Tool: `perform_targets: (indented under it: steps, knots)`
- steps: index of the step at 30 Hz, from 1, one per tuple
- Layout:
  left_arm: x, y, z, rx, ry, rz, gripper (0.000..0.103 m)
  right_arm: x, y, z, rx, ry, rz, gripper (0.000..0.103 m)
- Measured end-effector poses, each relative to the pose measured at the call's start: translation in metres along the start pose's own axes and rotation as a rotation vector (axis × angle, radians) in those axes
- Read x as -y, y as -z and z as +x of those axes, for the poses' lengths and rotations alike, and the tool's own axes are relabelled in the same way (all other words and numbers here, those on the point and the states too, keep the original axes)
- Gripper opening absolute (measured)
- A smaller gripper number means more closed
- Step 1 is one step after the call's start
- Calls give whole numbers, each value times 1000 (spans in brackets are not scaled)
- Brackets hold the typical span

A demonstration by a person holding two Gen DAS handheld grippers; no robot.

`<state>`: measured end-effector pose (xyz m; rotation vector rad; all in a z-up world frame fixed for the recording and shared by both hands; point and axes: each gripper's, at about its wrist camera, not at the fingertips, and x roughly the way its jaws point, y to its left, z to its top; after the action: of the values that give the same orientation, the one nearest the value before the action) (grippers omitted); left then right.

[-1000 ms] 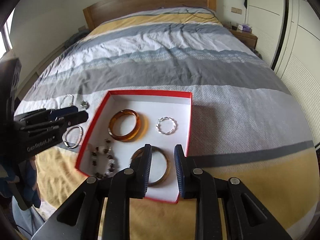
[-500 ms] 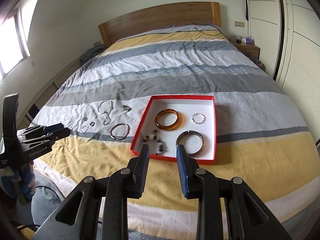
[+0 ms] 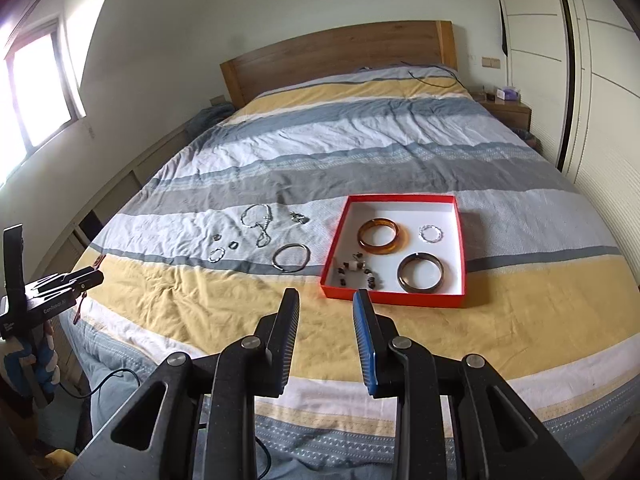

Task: Organize jewelry
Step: 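Withdraw both grippers from the red box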

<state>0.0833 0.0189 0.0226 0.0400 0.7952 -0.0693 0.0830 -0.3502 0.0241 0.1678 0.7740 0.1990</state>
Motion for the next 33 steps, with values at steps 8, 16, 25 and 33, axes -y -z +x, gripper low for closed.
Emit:
perform_targets:
  steps: [8, 16, 25, 33]
  knots:
    - [-19, 24, -23, 18, 30, -19, 32, -24, 6, -30, 35, 4, -24, 31]
    - [-37, 36, -13, 7, 65, -46, 32, -44, 4, -22, 9, 17, -46, 33]
    - [-49, 40, 42, -95, 67, -81, 32, -54, 2, 37, -92, -11, -54, 35]
    - [-42, 35, 98, -184, 74, -89, 32, -47, 5, 95, -178, -36, -46, 35]
